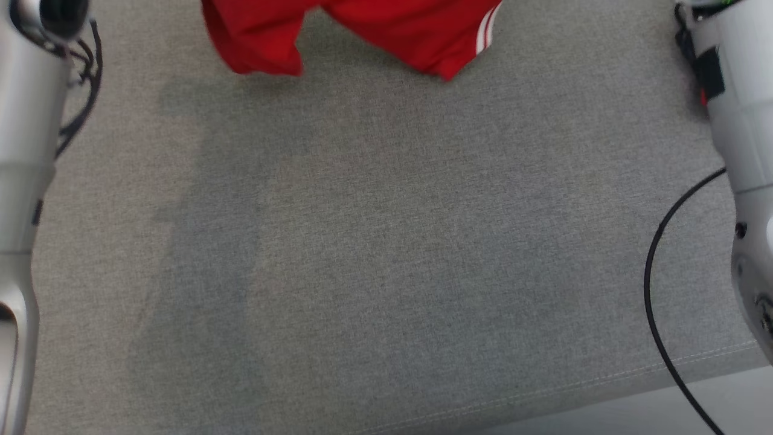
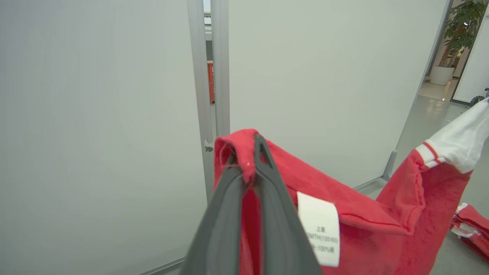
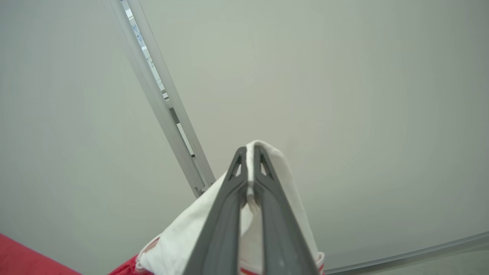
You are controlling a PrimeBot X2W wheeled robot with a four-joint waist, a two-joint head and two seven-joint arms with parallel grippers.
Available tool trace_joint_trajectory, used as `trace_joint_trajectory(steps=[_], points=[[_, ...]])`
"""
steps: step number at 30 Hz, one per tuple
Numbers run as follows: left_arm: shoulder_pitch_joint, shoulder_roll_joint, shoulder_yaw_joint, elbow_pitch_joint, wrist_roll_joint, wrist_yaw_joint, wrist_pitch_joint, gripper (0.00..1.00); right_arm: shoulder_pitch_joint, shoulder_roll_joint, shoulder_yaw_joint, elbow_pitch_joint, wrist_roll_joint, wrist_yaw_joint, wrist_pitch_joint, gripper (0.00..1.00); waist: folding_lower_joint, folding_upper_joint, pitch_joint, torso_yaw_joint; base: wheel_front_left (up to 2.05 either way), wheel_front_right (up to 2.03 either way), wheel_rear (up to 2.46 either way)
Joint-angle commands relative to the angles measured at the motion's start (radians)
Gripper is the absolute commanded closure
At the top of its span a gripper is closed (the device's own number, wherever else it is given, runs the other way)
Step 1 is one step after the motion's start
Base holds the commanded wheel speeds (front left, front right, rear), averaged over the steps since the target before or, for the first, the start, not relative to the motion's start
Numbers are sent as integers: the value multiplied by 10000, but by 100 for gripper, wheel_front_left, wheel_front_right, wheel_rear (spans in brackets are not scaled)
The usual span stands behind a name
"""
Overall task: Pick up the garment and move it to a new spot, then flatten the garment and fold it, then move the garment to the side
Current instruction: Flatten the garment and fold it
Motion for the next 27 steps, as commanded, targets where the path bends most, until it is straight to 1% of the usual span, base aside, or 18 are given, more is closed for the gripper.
trace_joint_trajectory(steps=[1,6,10,13,16,19,23,25,27], points=[[-738,-117,8,304,-105,10,-137,100,-730,84,93,172,-59,-7,-31,100,-3,0,593,-257,0,0,0],[-3031,-300,-239,1460,-434,10,-474,100,-2919,225,300,1161,-339,-8,-234,100,-3,0,624,-403,0,0,0],[-3911,-314,-458,2082,-728,10,-822,100,-3887,319,763,1777,-696,-5,-372,100,-3,0,646,-435,0,0,0],[-4064,-189,-709,2248,-1025,10,-1041,100,-4121,324,1065,2073,-778,-5,-437,100,-3,0,832,-400,0,0,0],[-3695,39,-1122,2288,-1270,10,-1281,100,-3894,284,1356,2079,-523,-5,-503,100,-3,0,990,-324,0,0,0],[-3150,160,-1307,2126,-1812,10,-1696,100,-3324,238,1518,1710,-18,-5,-566,100,-3,0,1057,-242,0,0,0],[-1586,494,-1690,1720,-2433,10,-2350,100,-1661,-37,1992,738,560,-5,-631,100,-3,0,730,-169,0,0,0],[-629,681,-1733,1433,-2727,10,-2597,100,-670,-252,2110,-111,776,-5,-639,100,-3,0,480,-164,0,0,0],[454,902,-1622,1160,-2961,10,-2749,100,672,-483,2243,-855,997,-5,-624,100,-3,0,232,-151,0,0,0]])
